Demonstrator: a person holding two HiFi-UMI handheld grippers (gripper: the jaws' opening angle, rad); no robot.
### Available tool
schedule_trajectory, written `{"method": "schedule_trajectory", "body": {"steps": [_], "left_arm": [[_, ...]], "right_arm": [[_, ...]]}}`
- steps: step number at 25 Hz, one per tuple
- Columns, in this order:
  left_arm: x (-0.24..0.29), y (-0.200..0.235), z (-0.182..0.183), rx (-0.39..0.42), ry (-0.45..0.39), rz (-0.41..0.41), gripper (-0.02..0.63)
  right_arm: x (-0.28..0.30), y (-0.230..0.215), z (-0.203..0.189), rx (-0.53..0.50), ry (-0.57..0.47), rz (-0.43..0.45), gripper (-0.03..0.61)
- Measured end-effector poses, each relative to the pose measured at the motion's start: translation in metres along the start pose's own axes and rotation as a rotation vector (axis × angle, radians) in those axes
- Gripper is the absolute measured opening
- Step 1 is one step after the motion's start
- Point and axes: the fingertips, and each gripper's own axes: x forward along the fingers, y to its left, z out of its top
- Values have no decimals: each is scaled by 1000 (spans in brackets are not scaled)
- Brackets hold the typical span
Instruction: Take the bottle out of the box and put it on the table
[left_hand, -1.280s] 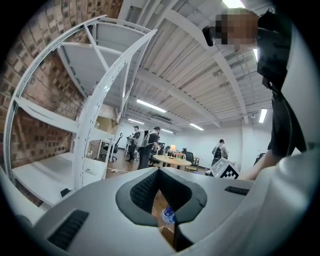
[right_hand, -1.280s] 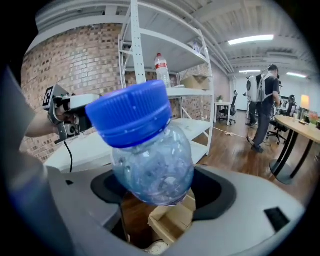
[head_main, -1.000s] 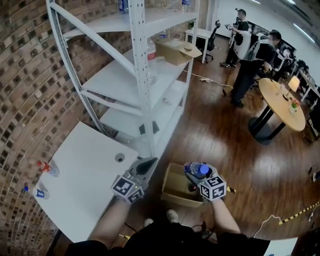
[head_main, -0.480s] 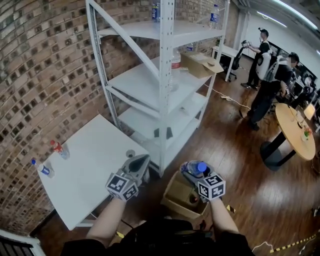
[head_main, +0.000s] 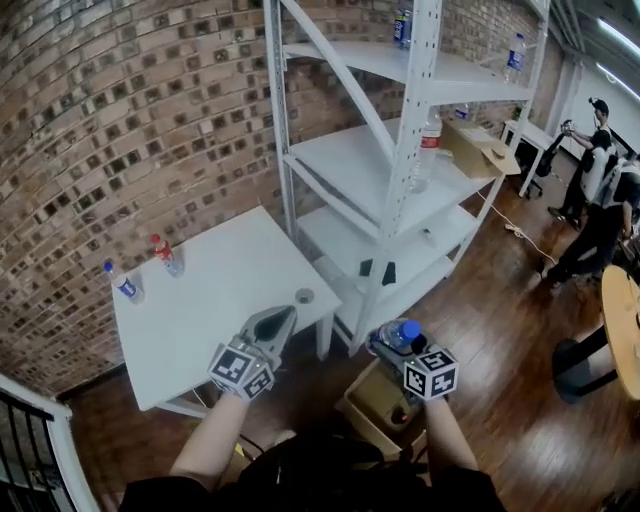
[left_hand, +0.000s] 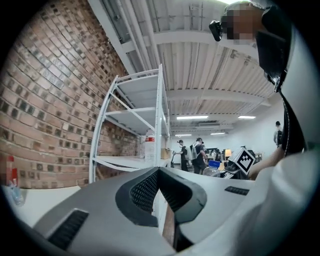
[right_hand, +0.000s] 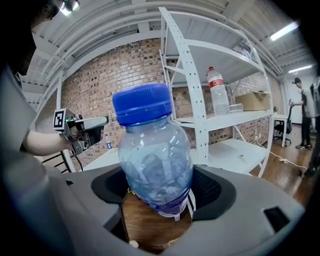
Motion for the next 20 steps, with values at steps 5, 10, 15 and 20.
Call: {"method": "schedule_trajectory", "body": {"steps": [5,10,15,20], "left_arm": [[-50,32,-7,4,30,170,-3],[-110,76,-4,-5,44,317,-3],[-171,130,16,20,-1,442,-3],[-232,185,33,38,-41,560,-3]], "right_arm": [[52,37,8,-47,42,167,377],[109,100,21,-115,91,311,377],[164,164,51,-201,100,408,376],[217,222,77,-237,96,480,376]]}}
